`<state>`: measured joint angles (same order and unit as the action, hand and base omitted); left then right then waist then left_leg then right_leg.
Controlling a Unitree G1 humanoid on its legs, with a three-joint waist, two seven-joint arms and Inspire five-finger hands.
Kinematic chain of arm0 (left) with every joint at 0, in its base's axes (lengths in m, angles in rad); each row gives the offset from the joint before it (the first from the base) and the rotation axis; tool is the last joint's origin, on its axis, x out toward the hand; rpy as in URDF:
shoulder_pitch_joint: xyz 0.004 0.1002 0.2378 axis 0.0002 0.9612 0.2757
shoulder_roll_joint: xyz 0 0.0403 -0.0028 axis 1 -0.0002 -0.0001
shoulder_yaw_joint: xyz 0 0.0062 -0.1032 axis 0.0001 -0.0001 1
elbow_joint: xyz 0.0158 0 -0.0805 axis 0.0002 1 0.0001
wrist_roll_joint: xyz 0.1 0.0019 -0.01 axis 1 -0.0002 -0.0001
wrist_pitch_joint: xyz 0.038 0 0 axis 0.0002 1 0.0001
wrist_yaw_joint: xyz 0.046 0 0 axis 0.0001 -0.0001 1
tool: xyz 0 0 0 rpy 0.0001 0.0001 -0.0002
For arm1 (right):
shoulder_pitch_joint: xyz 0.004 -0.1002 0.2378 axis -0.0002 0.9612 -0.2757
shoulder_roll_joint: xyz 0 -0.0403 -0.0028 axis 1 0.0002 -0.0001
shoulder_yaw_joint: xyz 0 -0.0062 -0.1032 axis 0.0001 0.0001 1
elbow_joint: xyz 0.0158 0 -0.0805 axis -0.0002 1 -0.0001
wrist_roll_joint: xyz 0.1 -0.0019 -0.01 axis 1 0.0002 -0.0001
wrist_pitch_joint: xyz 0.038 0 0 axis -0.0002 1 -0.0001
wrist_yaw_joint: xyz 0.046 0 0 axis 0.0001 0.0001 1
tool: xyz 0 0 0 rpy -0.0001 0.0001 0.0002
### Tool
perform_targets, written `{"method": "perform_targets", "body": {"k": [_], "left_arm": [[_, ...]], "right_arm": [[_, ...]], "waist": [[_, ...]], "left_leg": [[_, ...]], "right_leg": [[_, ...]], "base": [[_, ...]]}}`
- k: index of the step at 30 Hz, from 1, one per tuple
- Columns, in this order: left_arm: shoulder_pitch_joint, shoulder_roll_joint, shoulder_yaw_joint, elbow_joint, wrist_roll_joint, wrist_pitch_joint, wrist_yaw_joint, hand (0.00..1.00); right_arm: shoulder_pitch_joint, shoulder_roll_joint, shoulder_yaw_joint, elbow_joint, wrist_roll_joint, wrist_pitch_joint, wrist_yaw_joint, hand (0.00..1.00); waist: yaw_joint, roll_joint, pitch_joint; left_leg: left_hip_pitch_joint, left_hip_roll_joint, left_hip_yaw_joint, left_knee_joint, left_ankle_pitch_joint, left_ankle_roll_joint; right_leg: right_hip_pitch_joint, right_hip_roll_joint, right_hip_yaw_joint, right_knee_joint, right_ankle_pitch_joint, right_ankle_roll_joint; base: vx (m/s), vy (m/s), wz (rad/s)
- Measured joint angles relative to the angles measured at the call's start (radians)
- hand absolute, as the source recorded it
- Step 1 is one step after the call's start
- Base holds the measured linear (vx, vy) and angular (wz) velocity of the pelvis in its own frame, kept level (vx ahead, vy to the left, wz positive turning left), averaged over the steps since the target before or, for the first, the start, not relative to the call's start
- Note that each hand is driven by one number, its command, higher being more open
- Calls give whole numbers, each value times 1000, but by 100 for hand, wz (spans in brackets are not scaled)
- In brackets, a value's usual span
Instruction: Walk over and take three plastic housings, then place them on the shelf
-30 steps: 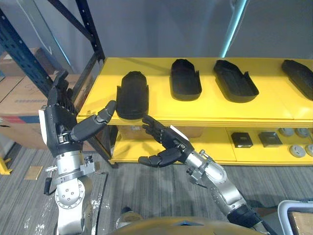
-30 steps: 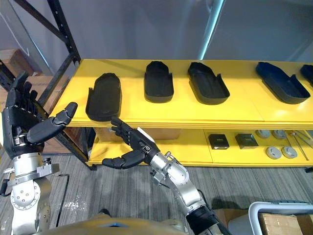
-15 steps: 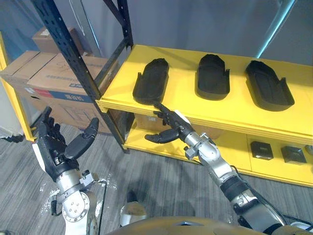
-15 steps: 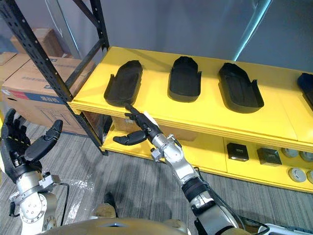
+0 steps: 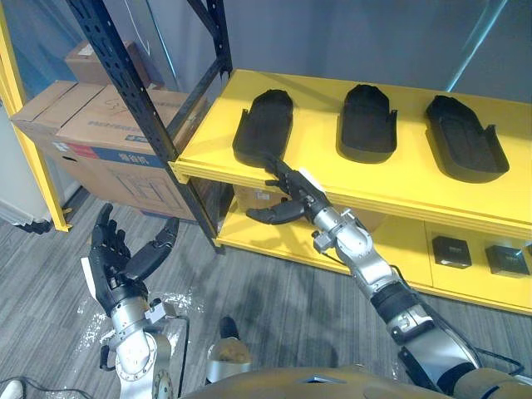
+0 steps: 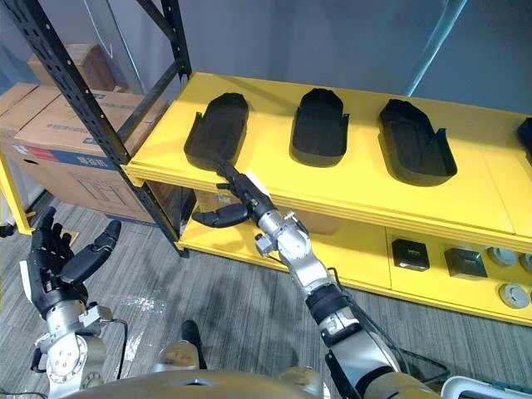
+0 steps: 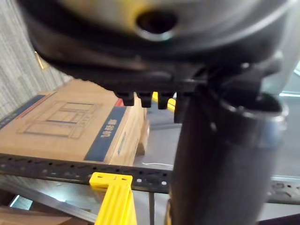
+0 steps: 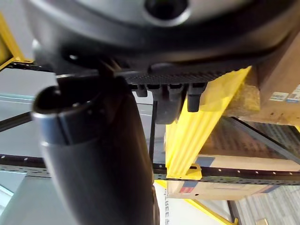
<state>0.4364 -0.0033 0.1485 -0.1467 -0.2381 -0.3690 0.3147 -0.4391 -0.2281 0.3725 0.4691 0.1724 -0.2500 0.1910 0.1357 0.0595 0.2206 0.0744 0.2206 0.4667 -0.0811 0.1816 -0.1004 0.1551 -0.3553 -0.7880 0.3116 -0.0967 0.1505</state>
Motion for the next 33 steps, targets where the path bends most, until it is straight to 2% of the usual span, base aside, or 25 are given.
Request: {"method": "perform_targets", "body": {"k": [3,12,17,26,33], "left_arm": [[0,0,-15,3,-1,0,-16,100],[-13,0,-38,5,0,0,-18,100],[-22,0,-65,42,0,3,-12,100],[-30,0,-74,65,1,3,5,100],[-35,0,-76,70,1,3,3,100]], "right_arm": [[-30,0,-15,0,24,0,2,100],[-32,6,-33,-17,48,10,81,100],[-32,30,-27,-17,49,65,86,100],[-50,44,-6,39,74,44,81,100],[-84,77,-6,110,88,22,8,100]], "waist": [[2,9,5],[-2,8,3],[0,7,3],[10,8,2],[19,12,0]], "left_leg": [[-1,1,6,0,0,0],[-12,2,30,7,10,0],[-5,3,36,8,10,0],[3,3,31,3,10,0],[3,2,30,0,15,1]], "right_leg": [[-2,-1,-1,2,-1,0],[-31,-2,27,2,3,3],[-29,0,31,-3,4,3],[-13,5,23,-16,8,6],[-13,5,22,-14,8,6]], "base": [[0,0,0],[17,14,-6],[16,9,-3],[-7,4,1],[0,0,0]]}}
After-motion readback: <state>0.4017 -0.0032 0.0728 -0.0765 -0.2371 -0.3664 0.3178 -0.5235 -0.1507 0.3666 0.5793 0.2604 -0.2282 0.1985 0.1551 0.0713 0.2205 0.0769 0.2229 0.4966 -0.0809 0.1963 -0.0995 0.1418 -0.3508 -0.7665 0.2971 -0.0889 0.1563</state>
